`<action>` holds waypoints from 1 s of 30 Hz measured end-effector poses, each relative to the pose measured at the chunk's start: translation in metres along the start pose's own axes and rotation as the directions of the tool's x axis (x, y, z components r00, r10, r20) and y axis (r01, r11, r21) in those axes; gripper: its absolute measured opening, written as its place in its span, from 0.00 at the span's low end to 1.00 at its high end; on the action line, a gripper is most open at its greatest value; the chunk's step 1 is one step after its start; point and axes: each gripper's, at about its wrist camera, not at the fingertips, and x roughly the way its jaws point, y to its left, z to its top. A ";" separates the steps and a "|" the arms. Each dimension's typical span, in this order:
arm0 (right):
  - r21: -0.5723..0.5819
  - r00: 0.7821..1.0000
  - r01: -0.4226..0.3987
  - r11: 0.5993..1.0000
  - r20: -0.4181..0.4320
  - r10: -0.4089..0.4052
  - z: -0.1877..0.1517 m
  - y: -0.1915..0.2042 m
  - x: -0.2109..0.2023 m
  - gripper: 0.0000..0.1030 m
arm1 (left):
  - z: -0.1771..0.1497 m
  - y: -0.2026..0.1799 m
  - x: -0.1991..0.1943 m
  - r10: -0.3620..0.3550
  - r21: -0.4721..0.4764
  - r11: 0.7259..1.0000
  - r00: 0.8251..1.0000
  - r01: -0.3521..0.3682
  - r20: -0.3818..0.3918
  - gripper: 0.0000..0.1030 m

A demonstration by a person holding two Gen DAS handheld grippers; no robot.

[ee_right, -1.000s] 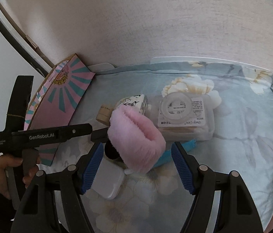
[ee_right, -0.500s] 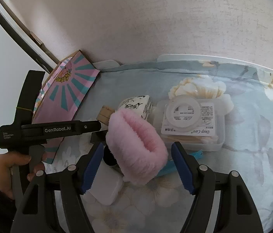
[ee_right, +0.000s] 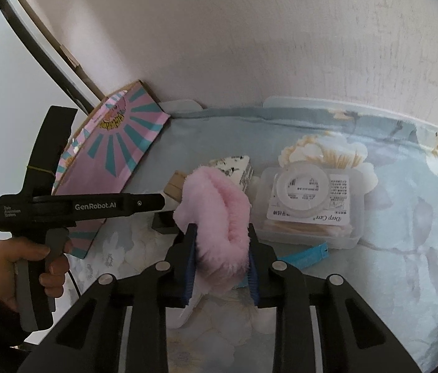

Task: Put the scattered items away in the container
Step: 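Grasp the clear plastic tube with the left tool while the right tool grasps the pink fuzzy sock, then carry the tube and pink sock over the box and open both tools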

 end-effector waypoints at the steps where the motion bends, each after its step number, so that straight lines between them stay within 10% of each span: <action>1: 0.000 1.000 0.001 1.000 0.008 -0.001 0.001 0.001 -0.003 0.25 | 0.001 -0.001 -0.003 -0.004 0.002 1.000 1.000 0.004 0.004 0.46; 30: -0.227 0.993 0.037 0.973 0.121 -0.009 0.124 0.144 -0.043 0.24 | 0.045 0.066 -0.174 -0.102 0.041 0.995 0.964 0.094 0.245 0.46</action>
